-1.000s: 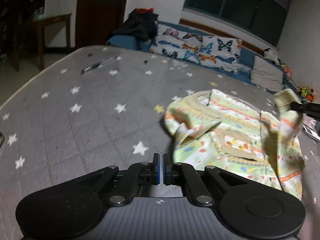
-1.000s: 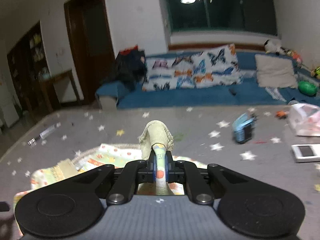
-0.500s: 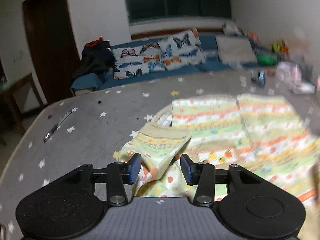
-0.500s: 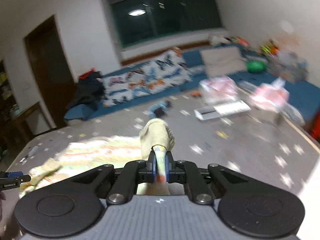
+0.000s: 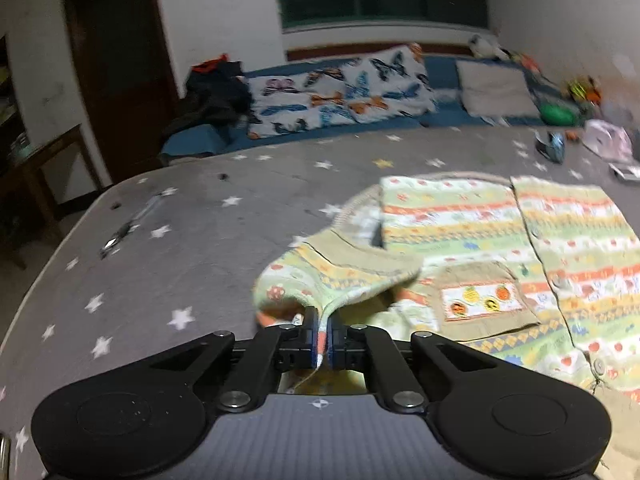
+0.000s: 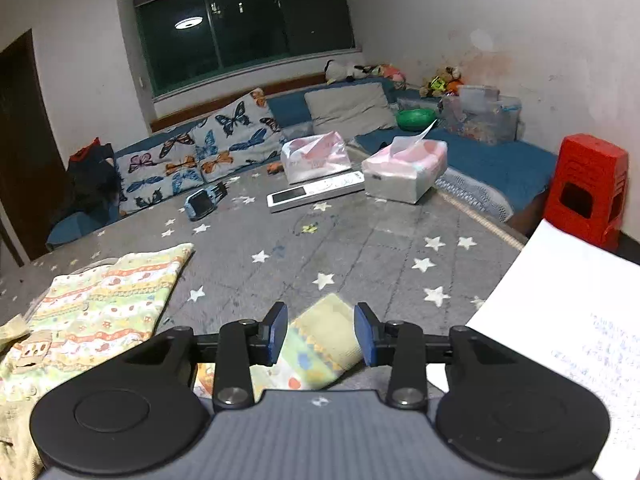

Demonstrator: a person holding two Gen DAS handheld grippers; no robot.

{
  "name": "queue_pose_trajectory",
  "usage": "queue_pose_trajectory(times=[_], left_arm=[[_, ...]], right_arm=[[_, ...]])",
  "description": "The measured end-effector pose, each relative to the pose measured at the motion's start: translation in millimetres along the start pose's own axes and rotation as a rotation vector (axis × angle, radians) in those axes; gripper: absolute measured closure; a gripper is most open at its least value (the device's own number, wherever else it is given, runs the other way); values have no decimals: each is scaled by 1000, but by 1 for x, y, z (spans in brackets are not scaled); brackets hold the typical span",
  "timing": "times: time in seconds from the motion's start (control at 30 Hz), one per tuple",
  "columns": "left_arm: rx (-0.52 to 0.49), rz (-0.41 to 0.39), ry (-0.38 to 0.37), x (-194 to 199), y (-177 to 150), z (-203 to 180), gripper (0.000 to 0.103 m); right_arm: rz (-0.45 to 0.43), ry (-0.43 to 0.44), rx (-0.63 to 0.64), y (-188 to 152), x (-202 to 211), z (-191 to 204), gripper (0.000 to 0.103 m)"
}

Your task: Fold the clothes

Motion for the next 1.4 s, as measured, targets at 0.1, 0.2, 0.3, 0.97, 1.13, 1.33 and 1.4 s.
queue_pose_trajectory(times=[0.1,0.2,0.3,0.97,1.13,1.33,1.4], left_arm=[[81,-15,9,14,-7,18,99],[176,-22,1,27,-17,36,100],[250,-27,-11,39,-30,48,100],[421,51,-49,68,-91,77,98],[355,48,-18,73,-94,68,94],[244,-2,56,92,-93,59,66],[208,-28,72,100,-92,57,66]], right_arm=[[-5,31,5,-2,4,5,64],[7,82,27,-7,6,18,53],[46,94,51,-15,-6,35,50],[138,-201,155,-39,-9,17,43],[110,-104,172,-23,-10,26,43],[153,-20,211,-10,-42,42,43],[173,-18,215,-8,-53,45,43]])
Point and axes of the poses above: each gripper's, at about its wrist camera, not at the fingertips, and x roughly against the way its jaws point, z to its left, y to its top, the point moved 3 cm from there along -x, roughly the way its jaws point, and after that the axes turned 10 degrees about z, right-handed, at the moved point
